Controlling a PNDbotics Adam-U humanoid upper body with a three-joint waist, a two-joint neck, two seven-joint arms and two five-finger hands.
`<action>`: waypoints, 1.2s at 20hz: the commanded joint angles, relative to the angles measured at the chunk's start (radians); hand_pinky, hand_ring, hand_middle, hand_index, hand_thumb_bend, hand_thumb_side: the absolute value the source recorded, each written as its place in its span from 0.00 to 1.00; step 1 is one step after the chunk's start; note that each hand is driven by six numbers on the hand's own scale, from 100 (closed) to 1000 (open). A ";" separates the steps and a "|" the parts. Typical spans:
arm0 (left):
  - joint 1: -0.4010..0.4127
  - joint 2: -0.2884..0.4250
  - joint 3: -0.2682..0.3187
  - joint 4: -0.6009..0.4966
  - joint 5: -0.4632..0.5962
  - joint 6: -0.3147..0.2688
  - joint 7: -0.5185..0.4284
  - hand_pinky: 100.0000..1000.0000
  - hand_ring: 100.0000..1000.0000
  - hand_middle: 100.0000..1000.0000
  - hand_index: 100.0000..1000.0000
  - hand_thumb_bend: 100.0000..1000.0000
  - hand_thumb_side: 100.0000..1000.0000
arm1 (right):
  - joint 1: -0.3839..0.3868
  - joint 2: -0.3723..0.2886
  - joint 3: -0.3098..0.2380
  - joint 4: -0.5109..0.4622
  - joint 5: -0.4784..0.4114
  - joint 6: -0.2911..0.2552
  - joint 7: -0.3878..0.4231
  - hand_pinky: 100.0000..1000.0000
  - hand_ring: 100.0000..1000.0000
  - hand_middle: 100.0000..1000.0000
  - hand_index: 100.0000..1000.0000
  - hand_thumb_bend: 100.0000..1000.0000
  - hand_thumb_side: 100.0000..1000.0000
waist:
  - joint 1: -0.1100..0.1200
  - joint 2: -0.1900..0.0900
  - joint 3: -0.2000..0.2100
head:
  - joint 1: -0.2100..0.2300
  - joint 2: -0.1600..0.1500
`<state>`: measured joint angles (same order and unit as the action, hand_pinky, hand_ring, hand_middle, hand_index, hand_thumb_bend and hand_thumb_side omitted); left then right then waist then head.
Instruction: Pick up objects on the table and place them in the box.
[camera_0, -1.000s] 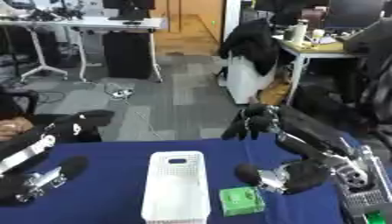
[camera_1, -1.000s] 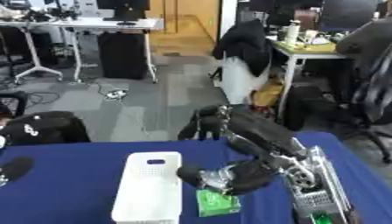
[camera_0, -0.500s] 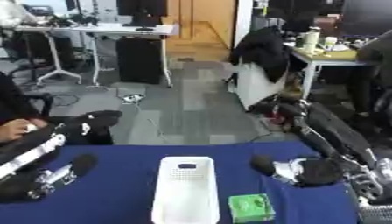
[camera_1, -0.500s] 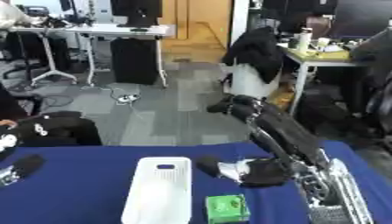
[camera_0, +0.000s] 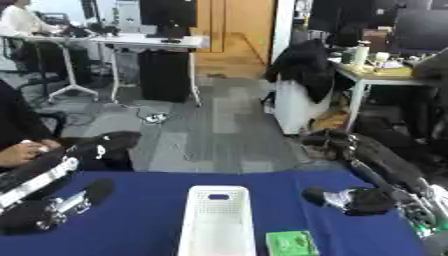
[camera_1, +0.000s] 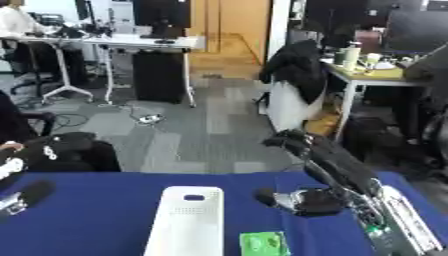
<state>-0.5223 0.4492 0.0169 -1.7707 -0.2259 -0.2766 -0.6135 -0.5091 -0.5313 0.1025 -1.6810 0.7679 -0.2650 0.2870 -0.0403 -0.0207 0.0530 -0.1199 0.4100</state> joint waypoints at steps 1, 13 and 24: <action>-0.011 0.024 0.011 -0.009 -0.005 -0.002 -0.001 0.84 0.96 1.00 0.98 0.03 1.00 | -0.020 -0.072 0.010 0.039 -0.004 -0.040 -0.009 0.83 0.75 0.68 0.87 0.73 1.00 | 0.000 -0.013 0.000 | 0.009 0.000; -0.004 0.037 0.006 0.002 -0.004 -0.015 -0.011 0.84 0.96 1.00 0.98 0.03 1.00 | -0.034 -0.151 0.067 0.115 0.049 -0.143 0.003 0.84 0.77 0.71 0.86 0.69 1.00 | -0.002 -0.009 -0.012 | -0.008 0.130; 0.004 0.042 0.006 0.010 -0.004 -0.024 -0.018 0.84 0.96 1.00 0.98 0.02 1.00 | -0.040 -0.155 0.095 0.144 0.024 -0.174 0.003 0.83 0.76 0.70 0.85 0.62 1.00 | -0.001 -0.004 -0.017 | 0.023 0.175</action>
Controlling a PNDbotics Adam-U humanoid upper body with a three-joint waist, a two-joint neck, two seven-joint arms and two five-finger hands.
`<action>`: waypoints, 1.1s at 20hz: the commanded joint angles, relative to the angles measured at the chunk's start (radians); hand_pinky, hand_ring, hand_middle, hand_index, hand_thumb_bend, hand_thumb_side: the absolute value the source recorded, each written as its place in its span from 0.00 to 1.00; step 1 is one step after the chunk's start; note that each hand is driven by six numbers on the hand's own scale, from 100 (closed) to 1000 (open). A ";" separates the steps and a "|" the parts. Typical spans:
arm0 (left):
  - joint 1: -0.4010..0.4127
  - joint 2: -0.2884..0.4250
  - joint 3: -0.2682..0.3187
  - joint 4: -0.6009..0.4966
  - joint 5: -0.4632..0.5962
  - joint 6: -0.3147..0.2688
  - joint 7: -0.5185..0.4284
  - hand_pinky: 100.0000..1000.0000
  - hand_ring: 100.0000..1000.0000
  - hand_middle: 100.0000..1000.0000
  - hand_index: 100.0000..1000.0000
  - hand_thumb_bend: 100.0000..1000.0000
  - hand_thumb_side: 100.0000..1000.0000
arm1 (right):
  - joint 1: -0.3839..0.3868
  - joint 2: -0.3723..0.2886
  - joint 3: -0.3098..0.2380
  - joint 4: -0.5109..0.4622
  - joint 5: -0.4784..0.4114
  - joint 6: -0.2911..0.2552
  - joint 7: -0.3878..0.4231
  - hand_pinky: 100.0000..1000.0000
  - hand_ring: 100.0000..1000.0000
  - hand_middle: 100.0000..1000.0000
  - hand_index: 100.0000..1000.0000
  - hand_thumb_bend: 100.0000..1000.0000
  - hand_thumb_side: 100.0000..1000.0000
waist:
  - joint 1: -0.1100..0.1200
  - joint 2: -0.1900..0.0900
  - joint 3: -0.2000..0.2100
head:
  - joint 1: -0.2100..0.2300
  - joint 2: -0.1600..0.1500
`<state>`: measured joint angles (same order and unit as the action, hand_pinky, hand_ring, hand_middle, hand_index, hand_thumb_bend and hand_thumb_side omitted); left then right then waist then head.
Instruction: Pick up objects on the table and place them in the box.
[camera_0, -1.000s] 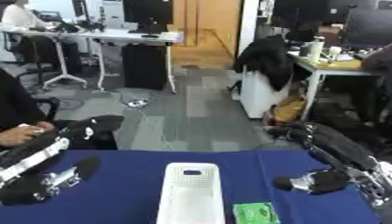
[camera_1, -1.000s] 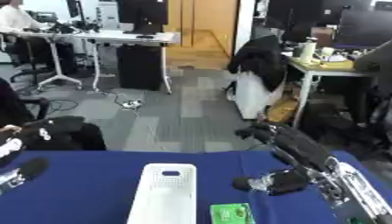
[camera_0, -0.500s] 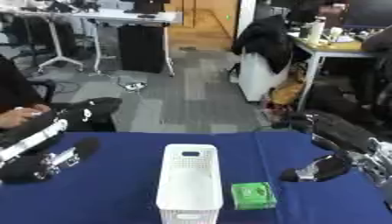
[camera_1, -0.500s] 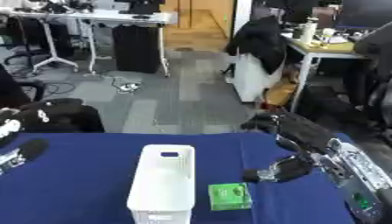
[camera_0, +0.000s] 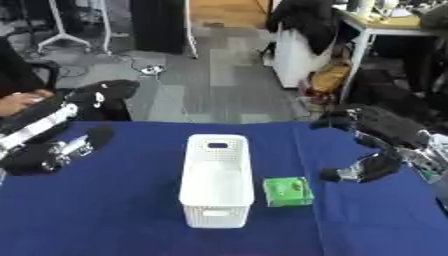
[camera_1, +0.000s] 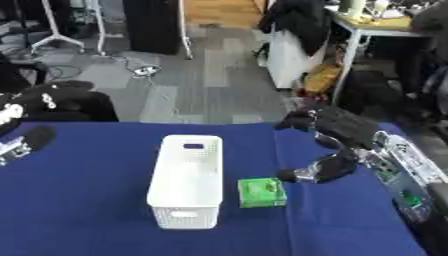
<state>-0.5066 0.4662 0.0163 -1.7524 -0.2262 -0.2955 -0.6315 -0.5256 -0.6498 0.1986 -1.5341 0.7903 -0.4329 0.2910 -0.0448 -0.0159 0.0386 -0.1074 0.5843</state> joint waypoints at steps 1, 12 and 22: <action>-0.011 0.026 0.007 -0.008 -0.003 -0.006 0.000 0.84 0.96 1.00 0.98 0.02 1.00 | -0.026 -0.035 0.001 0.000 0.008 -0.008 -0.003 0.83 0.76 0.70 0.85 0.62 1.00 | 0.003 -0.009 -0.002 | 0.012 -0.001; -0.009 0.022 0.002 -0.005 -0.001 -0.012 -0.007 0.84 0.96 1.00 0.98 0.02 1.00 | -0.099 0.030 0.076 0.079 0.055 -0.064 -0.006 0.82 0.75 0.70 0.84 0.51 1.00 | 0.007 -0.009 0.006 | -0.005 -0.035; -0.013 0.021 0.000 -0.005 0.001 -0.013 -0.011 0.84 0.96 1.00 0.98 0.02 1.00 | -0.105 0.051 0.112 0.132 0.069 -0.118 0.033 0.82 0.75 0.72 0.86 0.39 1.00 | 0.006 -0.008 0.010 | -0.004 -0.049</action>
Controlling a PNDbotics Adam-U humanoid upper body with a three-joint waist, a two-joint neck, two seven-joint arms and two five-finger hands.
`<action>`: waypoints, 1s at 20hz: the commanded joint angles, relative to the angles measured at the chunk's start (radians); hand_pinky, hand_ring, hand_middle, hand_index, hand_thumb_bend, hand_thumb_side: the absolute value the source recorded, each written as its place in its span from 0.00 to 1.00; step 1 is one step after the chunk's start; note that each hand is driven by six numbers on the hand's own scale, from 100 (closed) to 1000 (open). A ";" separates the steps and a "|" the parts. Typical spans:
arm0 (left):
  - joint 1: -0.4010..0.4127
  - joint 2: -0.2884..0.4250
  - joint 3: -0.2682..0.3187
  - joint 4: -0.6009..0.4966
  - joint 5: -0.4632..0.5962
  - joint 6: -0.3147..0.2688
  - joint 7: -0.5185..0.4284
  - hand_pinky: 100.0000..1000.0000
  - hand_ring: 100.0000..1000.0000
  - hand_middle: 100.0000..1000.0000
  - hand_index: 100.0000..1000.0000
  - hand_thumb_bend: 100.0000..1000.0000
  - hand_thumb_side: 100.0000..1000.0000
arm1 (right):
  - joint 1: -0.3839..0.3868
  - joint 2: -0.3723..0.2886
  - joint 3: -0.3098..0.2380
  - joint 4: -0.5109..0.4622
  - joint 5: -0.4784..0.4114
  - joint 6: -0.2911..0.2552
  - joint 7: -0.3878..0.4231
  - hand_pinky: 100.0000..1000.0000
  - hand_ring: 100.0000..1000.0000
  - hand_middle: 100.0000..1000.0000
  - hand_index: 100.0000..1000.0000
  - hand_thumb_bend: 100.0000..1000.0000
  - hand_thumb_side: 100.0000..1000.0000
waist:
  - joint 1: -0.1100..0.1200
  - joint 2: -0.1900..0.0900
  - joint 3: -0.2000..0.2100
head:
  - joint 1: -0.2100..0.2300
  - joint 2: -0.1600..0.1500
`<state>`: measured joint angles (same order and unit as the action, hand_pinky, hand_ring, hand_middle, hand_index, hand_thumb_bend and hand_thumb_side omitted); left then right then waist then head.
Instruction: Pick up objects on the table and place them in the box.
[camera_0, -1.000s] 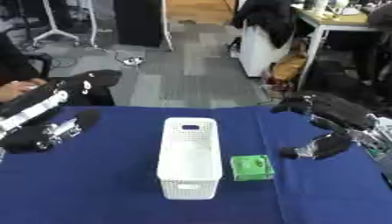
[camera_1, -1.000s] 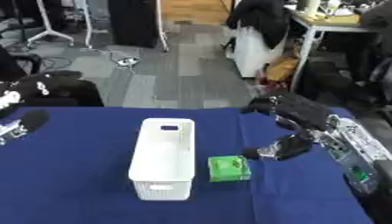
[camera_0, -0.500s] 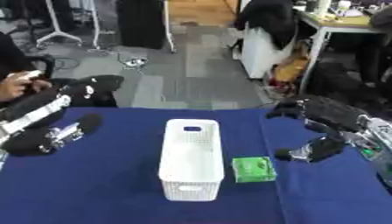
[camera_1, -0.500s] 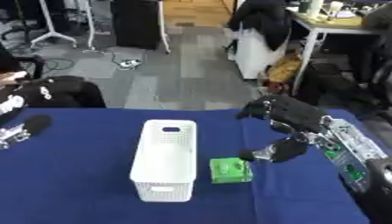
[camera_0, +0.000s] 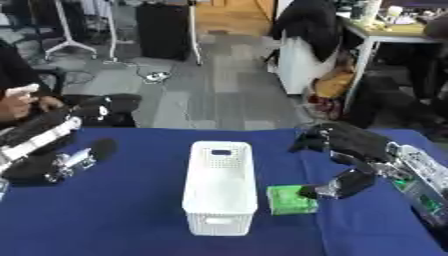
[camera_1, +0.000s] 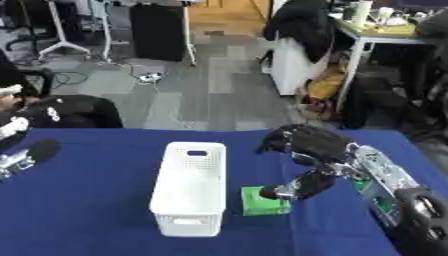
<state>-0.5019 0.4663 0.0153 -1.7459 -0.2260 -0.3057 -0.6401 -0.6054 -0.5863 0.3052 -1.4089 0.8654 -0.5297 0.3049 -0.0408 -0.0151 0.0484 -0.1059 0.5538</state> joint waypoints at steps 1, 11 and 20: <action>-0.018 0.021 0.001 -0.011 0.001 -0.003 -0.003 0.84 0.96 1.00 0.98 0.02 1.00 | -0.023 -0.013 0.010 0.015 -0.013 -0.030 0.031 0.82 0.75 0.72 0.85 0.38 1.00 | 0.002 -0.009 0.000 | -0.004 -0.020; -0.019 0.022 0.000 -0.011 0.002 -0.005 -0.004 0.84 0.96 1.00 0.98 0.02 1.00 | -0.008 -0.016 0.017 0.038 -0.019 -0.046 0.064 0.82 0.75 0.72 0.85 0.39 1.00 | 0.002 -0.009 0.000 | 0.003 -0.024; -0.020 0.023 -0.001 -0.009 0.002 -0.008 -0.006 0.84 0.96 1.00 0.98 0.02 1.00 | 0.006 -0.016 0.027 0.053 -0.022 -0.054 0.070 0.82 0.75 0.72 0.85 0.38 1.00 | 0.002 -0.008 -0.001 | 0.007 -0.027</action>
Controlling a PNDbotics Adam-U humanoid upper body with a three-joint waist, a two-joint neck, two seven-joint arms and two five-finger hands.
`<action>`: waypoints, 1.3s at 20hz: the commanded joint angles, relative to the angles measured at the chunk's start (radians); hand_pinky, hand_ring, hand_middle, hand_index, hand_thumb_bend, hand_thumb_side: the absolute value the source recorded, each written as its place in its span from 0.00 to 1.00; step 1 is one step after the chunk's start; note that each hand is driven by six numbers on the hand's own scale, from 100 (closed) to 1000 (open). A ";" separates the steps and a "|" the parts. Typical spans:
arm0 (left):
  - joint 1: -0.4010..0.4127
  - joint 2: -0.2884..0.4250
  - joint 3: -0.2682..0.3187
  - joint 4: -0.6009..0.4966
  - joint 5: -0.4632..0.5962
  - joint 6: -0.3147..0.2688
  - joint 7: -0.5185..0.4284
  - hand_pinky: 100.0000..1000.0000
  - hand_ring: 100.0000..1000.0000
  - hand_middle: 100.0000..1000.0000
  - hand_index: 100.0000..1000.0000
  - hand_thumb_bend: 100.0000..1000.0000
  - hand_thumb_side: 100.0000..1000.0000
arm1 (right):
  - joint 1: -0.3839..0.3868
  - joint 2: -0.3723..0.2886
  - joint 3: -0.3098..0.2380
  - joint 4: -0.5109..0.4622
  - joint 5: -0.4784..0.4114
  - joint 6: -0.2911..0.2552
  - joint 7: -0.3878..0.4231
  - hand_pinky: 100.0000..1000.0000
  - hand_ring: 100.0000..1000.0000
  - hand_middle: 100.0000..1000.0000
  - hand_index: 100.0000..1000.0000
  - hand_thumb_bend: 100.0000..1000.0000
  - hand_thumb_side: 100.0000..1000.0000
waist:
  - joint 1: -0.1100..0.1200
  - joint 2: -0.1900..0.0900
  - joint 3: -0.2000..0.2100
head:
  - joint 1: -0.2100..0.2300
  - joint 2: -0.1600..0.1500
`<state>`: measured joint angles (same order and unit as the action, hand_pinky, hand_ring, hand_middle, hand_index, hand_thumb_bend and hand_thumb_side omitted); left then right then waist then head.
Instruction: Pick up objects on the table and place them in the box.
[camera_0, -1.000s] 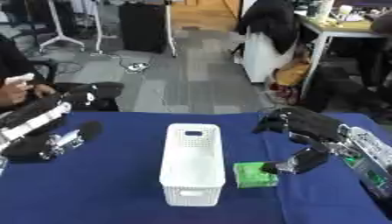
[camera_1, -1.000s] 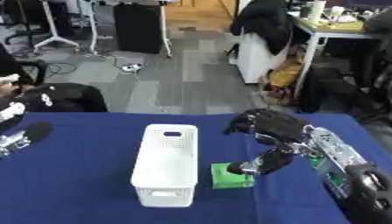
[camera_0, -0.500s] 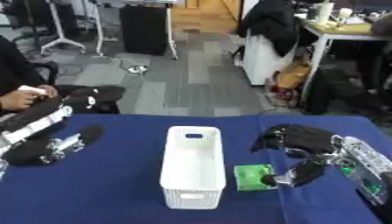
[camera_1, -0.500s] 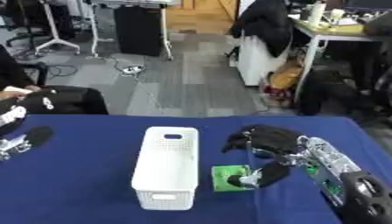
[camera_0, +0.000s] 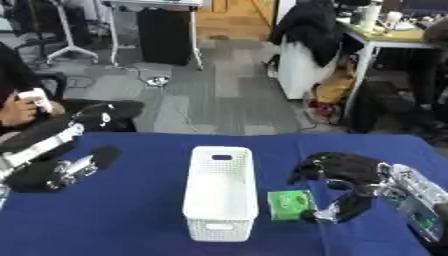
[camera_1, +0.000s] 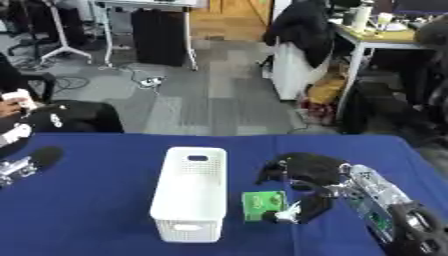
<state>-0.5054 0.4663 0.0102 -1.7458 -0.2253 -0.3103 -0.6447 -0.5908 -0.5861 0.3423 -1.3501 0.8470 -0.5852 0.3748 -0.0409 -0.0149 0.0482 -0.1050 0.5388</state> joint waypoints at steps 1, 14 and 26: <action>-0.017 0.023 0.004 -0.009 0.002 -0.004 -0.002 0.84 0.96 1.00 0.98 0.02 1.00 | -0.008 -0.015 -0.011 -0.006 -0.003 0.003 0.000 0.82 0.75 0.72 0.85 0.37 1.00 | 0.002 -0.008 -0.001 | 0.007 -0.012; -0.018 0.020 0.003 -0.009 0.003 -0.006 -0.004 0.84 0.96 1.00 0.98 0.02 1.00 | -0.026 0.022 -0.028 0.051 0.058 0.008 -0.014 0.82 0.75 0.71 0.83 0.38 1.00 | 0.004 -0.007 0.002 | 0.009 -0.013; -0.017 0.018 0.003 -0.007 0.005 -0.008 -0.008 0.84 0.96 1.00 0.99 0.02 1.00 | -0.029 0.073 -0.067 0.167 0.160 0.010 -0.073 0.81 0.74 0.70 0.82 0.42 1.00 | 0.006 -0.005 0.003 | 0.010 -0.015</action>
<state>-0.5060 0.4662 0.0100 -1.7454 -0.2232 -0.3169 -0.6514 -0.5956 -0.5019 0.2920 -1.1881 0.9952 -0.5761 0.3109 -0.0386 -0.0133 0.0510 -0.1042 0.5379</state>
